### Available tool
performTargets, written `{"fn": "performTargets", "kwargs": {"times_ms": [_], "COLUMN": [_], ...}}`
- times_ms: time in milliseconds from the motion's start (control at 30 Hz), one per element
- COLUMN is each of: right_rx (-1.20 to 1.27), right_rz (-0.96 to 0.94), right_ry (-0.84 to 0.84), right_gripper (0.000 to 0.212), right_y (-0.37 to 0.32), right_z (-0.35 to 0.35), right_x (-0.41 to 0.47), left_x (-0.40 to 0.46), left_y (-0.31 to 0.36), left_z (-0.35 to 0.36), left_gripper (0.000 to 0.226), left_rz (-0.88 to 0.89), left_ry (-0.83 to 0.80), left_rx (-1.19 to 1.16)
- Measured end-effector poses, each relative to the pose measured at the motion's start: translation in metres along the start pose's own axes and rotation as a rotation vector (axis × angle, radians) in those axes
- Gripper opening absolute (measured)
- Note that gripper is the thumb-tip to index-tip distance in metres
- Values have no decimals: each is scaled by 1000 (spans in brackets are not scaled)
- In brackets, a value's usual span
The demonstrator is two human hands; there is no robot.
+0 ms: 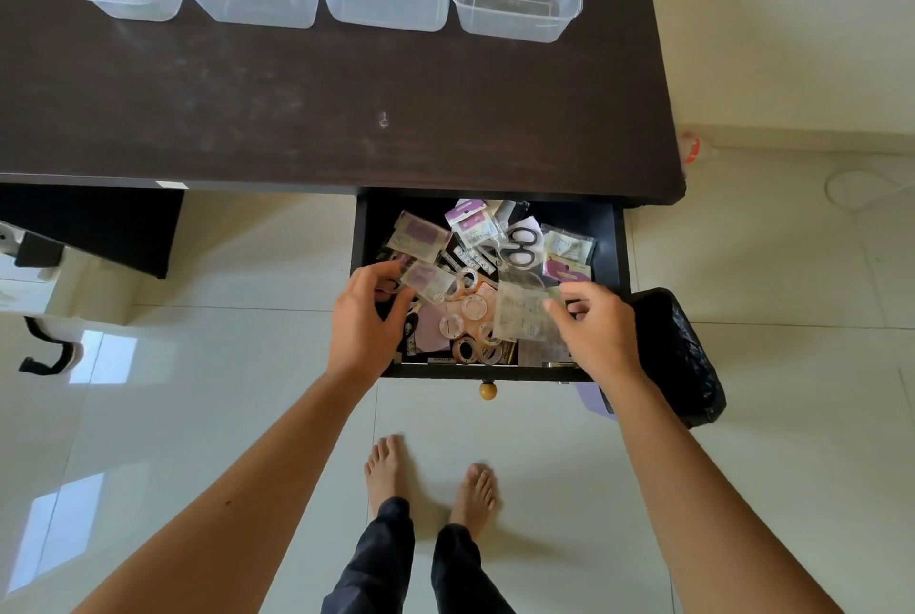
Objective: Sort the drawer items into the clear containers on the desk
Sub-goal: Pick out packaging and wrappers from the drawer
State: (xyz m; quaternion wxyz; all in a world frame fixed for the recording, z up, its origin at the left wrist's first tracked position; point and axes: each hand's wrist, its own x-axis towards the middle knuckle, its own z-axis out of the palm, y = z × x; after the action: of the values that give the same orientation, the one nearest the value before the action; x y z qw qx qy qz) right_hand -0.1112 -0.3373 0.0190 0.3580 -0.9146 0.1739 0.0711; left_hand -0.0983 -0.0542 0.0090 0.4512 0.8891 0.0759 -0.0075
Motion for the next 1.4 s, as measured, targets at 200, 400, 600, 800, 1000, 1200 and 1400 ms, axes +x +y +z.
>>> {"fn": "performTargets", "kwargs": {"times_ms": [200, 400, 600, 800, 1000, 1200, 1400], "right_rx": [-166, -133, 72, 268, 73, -100, -159], "right_rz": [144, 171, 202, 199, 136, 92, 99], "right_ry": [-133, -88, -49, -128, -162, -188, -143], "right_gripper": [59, 51, 29, 12, 36, 51, 22], "right_y": [22, 22, 8, 2, -9, -6, 0], "right_z": [31, 37, 22, 18, 25, 37, 38], "right_x": [38, 41, 29, 26, 27, 32, 32], "left_x": [13, 18, 19, 18, 18, 20, 26], "left_y": [-2, -2, 3, 2, -1, 3, 7], "left_z": [28, 30, 31, 31, 33, 37, 41], "left_gripper": [62, 59, 54, 49, 55, 58, 53], "left_rz": [-235, -228, -215, -281, -402, -525, -588], "left_ry": [-93, -97, -108, -97, -80, -78, -17], "left_rx": [27, 59, -9, -44, 70, 51, -36]}}
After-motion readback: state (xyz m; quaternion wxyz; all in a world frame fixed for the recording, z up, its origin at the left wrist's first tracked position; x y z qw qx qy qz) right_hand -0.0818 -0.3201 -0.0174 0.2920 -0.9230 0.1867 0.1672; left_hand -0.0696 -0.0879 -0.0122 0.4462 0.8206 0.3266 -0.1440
